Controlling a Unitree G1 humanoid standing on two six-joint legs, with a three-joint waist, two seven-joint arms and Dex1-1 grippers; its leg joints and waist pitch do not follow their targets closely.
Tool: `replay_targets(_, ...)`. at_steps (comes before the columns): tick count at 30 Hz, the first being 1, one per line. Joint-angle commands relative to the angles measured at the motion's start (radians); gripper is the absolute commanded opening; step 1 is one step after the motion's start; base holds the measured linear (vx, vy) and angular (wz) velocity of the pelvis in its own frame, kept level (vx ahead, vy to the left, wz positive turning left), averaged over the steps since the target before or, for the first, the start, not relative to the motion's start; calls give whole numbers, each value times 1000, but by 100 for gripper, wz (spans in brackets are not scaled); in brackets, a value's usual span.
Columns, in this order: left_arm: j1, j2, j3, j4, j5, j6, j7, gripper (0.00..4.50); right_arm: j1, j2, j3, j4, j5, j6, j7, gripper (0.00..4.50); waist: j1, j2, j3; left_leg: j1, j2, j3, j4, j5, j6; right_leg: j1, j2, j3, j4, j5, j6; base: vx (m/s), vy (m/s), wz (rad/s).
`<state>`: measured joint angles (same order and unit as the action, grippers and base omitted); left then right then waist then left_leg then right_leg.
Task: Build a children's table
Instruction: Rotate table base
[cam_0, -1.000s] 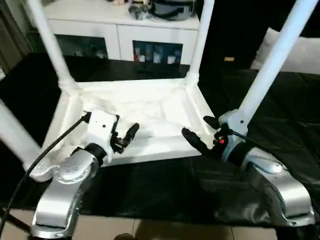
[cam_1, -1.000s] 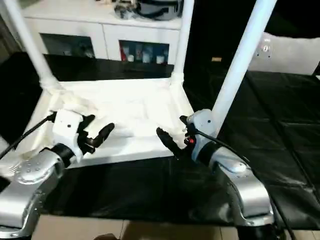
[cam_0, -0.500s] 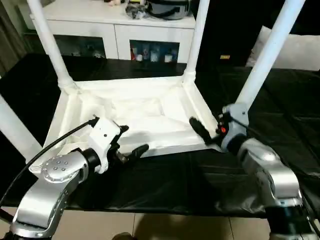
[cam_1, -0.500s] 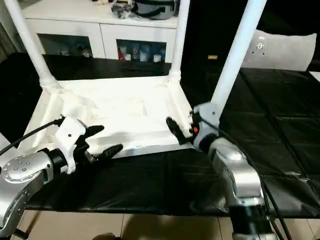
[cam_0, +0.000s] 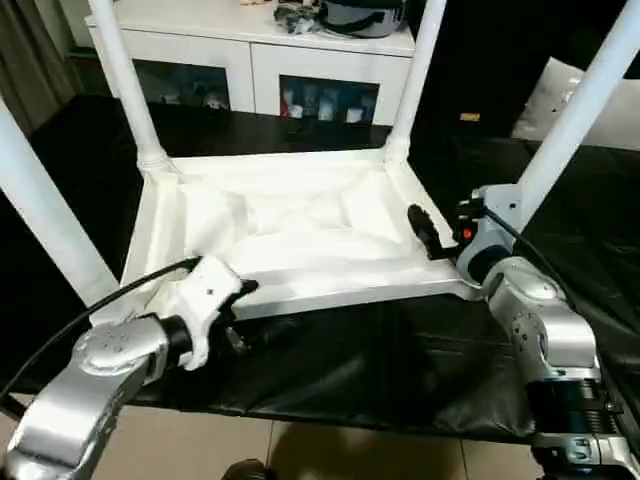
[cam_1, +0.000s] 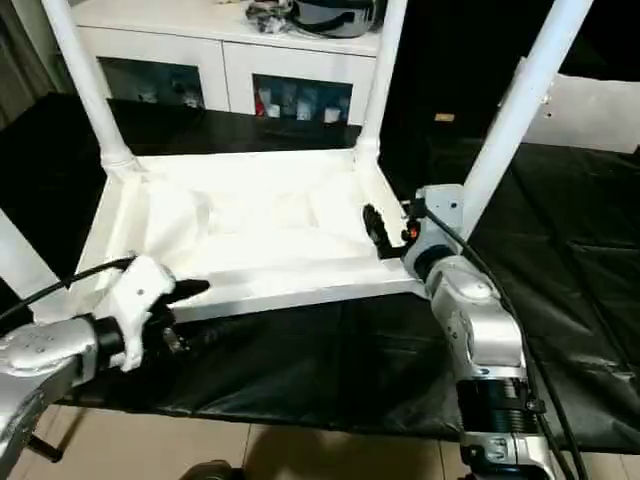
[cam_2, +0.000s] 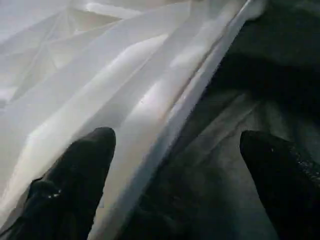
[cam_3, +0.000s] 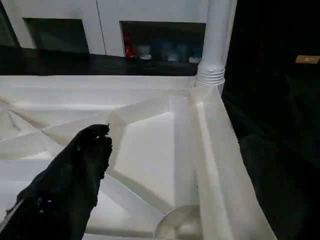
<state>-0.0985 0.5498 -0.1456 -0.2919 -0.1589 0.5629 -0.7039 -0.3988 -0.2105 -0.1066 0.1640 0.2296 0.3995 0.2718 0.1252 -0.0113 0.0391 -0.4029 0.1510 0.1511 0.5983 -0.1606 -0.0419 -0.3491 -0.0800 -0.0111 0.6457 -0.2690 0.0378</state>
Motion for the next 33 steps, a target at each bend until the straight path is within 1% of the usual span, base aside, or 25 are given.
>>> replay_targets(1, -49, 15, -43, 74, 92, -61, 31, 443, -15, -6, -3, 16, -6, -13, -8, 450, -5, 14, -50, 39, 59, -19, -96, -318, -65, -5, -51, 27, -86, -85, -118, 0, 0, 0)
replay_targets(2, -61, 19, -55, 92, 110, -73, 34, 443, -16, -5, -6, 20, -8, -15, -12, 450, -7, 10, -51, 37, 59, -19, -95, -305, -66, -3, -51, 26, -84, -60, -121, 0, 0, 0)
replay_targets(3, -91, 29, -88, 132, 151, -98, 40, 443, -19, -4, -12, 29, -9, -20, -14, 450, -6, 9, -52, 36, 59, -19, -95, -293, -63, -2, -51, 25, -84, -49, -122, 0, 0, 0)
replay_targets(4, -92, 29, -90, 134, 153, -98, 40, 443, -19, -4, -13, 29, -9, -20, -14, 450, -8, 12, -54, 37, 58, -17, -92, -277, -61, -3, -50, 25, -80, -19, -126, 0, 0, 0)
replay_targets(5, -110, 36, -107, 154, 174, -110, 41, 443, -22, -4, -18, 35, -10, -22, -16, 450, -7, 14, -55, 36, 59, -17, -91, -263, -60, -1, -50, 23, -78, 1, -135, 0, 0, 0)
replay_targets(8, -130, 47, -127, 177, 192, -131, 45, 443, -22, -6, -20, 37, -11, -22, -21, 450, -8, 12, -55, 36, 60, -16, -91, -251, -55, 0, -49, 22, -74, 31, -154, 0, 0, 0)
replay_targets(10, -149, 40, -126, 206, 210, -162, 60, 443, -24, -14, -29, 49, -14, -24, -27, 450, -7, 12, -56, 36, 60, -15, -89, -249, -52, 0, -49, 21, -74, 33, -162, 0, 0, 0)
replay_targets(12, -159, 34, -122, 223, 221, -182, 69, 443, -27, -21, -35, 60, -16, -27, -32, 450, -6, 12, -53, 38, 60, -14, -90, -267, -53, -2, -50, 22, -77, 8, -166, 0, 0, 0)
replay_targets(13, -177, 25, -116, 251, 237, -212, 84, 443, -35, -36, -48, 87, -22, -38, -41, 450, -5, 12, -53, 38, 61, -14, -92, -280, -57, -2, -51, 23, -79, -12, -168, 0, 0, 0)
replay_targets(14, -183, 24, -116, 260, 241, -223, 88, 443, -40, -44, -55, 99, -24, -45, -44, 450, -4, 13, -53, 41, 62, -14, -92, -297, -63, -4, -53, 23, -81, -34, -168, 0, 0, 0)
replay_targets(17, -201, 18, -112, 285, 248, -248, 103, 443, -56, -68, -76, 142, -29, -67, -50, 450, 1, 12, -52, 42, 64, -12, -93, -316, -71, -6, -54, 24, -82, -56, -166, 0, 0, 0)
replay_targets(20, -221, 17, -114, 313, 255, -267, 103, 443, -86, -121, -116, 220, -40, -101, -75, 450, 10, 11, -54, 43, 64, -10, -90, -296, -71, -6, -54, 23, -81, -36, -168, 0, 0, 0)
replay_targets(21, -222, 16, -114, 315, 256, -269, 103, 443, -88, -124, -118, 224, -41, -103, -76, 450, 13, 11, -54, 44, 64, -9, -89, -291, -71, -8, -54, 23, -81, -29, -168, 0, 0, 0)
replay_targets(22, -227, 14, -113, 324, 258, -276, 104, 443, -94, -137, -128, 242, -42, -109, -83, 450, 15, 10, -55, 43, 64, -8, -89, -278, -69, -5, -53, 22, -79, -13, -168, 0, 0, 0)
replay_targets(23, -238, 8, -111, 341, 261, -286, 109, 443, -102, -157, -140, 264, -43, -119, -91, 450, 17, 9, -56, 40, 63, -8, -87, -259, -65, -3, -51, 22, -77, 12, -166, 0, 0, 0)
replay_targets(24, -248, 0, -109, 357, 264, -294, 116, 443, -107, -174, -150, 280, -41, -126, -95, 450, 17, 8, -55, 39, 62, -8, -88, -255, -64, -2, -51, 21, -77, 15, -165, 0, 0, 0)
replay_targets(25, -254, -5, -107, 367, 266, -298, 120, 443, -110, -184, -155, 289, -40, -129, -96, 450, 17, 2, -56, 43, 63, -4, -85, -255, -62, -2, -51, 21, -78, 20, -165, 0, 0, 0)
replay_targets(27, -278, -24, -107, 407, 270, -311, 140, 443, -113, -211, -165, 310, -42, -141, -96, 450, 21, 3, -58, 40, 62, -2, -82, -236, -51, 0, -54, 21, -77, 35, -168, 0, 0, 0)
replay_targets(28, -282, -27, -108, 415, 273, -314, 145, 443, -113, -214, -166, 312, -43, -143, -96, 450, 21, 1, -59, 35, 62, -3, -81, -210, -41, 5, -54, 20, -75, 58, -166, 0, 0, 0)
replay_targets(29, -296, -41, -114, 446, 283, -325, 165, 443, -107, -225, -165, 316, -49, -149, -95, 450, 18, 1, -60, 31, 62, -3, -80, -191, -33, 7, -53, 18, -72, 80, -165, 0, 0, 0)
replay_targets(30, -301, -47, -116, 459, 288, -330, 173, 443, -103, -230, -164, 317, -51, -151, -95, 450, 16, 0, -59, 32, 61, -1, -79, -190, -30, 5, -52, 19, -74, 83, -165, 0, 0, 0)
replay_targets(31, -305, -54, -116, 470, 294, -338, 188, 443, -98, -233, -160, 314, -54, -153, -93, 450, 17, 4, -62, 34, 62, -1, -76, -179, -24, 6, -53, 19, -72, 101, -169, 0, 0, 0)
replay_targets(32, -305, -60, -115, 473, 294, -345, 198, 443, -91, -233, -159, 309, -55, -154, -90, 450, 15, 0, -61, 30, 62, 0, -75, -166, -16, 8, -52, 18, -71, 120, -170, 0, 0, 0)
replay_targets(33, -304, -65, -111, 472, 291, -346, 203, 443, -87, -232, -158, 305, -55, -154, -88, 450, 15, 0, -62, 31, 62, 0, -74, -164, -13, 8, -52, 18, -71, 125, -171, 0, 0, 0)
